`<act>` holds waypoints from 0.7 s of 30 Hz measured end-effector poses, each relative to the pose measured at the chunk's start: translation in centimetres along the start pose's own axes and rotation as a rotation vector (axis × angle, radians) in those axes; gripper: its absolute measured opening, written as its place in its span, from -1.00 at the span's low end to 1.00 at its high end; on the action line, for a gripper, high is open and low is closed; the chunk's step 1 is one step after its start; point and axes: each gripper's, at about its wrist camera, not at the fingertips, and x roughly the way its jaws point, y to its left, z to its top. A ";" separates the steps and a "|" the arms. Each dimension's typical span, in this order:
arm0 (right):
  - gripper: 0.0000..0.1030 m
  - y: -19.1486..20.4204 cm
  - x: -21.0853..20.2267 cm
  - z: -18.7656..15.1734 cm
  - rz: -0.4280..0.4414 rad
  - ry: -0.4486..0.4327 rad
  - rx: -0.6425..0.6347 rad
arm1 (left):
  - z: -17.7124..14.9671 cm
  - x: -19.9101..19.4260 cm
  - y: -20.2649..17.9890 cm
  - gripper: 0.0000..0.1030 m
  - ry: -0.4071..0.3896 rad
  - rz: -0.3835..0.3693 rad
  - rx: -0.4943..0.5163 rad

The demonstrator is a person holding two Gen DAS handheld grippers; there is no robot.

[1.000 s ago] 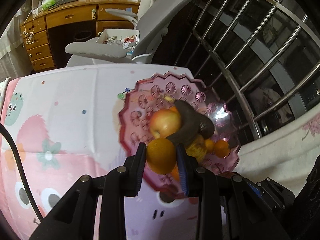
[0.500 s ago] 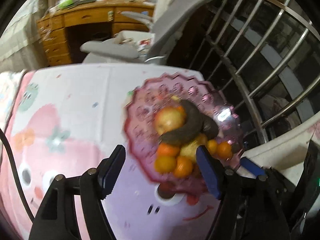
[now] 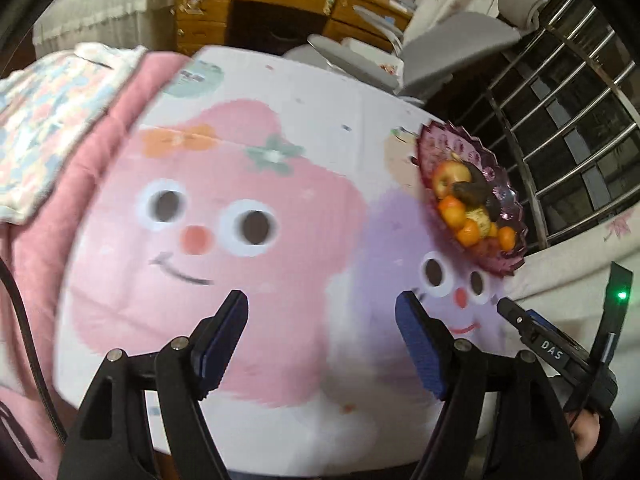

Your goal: Organize fruits

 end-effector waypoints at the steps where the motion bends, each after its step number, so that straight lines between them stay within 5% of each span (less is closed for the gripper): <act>1: 0.53 0.7 -0.1 -0.7 0.004 0.004 0.000 | -0.6 -1.2 1.2 0.45 -0.023 0.012 0.004; 7: 0.53 6.0 -1.5 -6.7 0.052 -0.012 -0.044 | -3.3 -6.3 6.9 0.64 -0.064 0.147 -0.040; 12: 0.54 8.6 -4.4 -10.3 0.141 0.022 -0.086 | -4.3 -9.8 7.1 0.83 -0.082 0.195 0.032; 21: 0.67 8.8 -12.2 -11.0 0.169 0.066 -0.127 | -5.6 -13.4 0.8 0.83 -0.078 0.089 0.140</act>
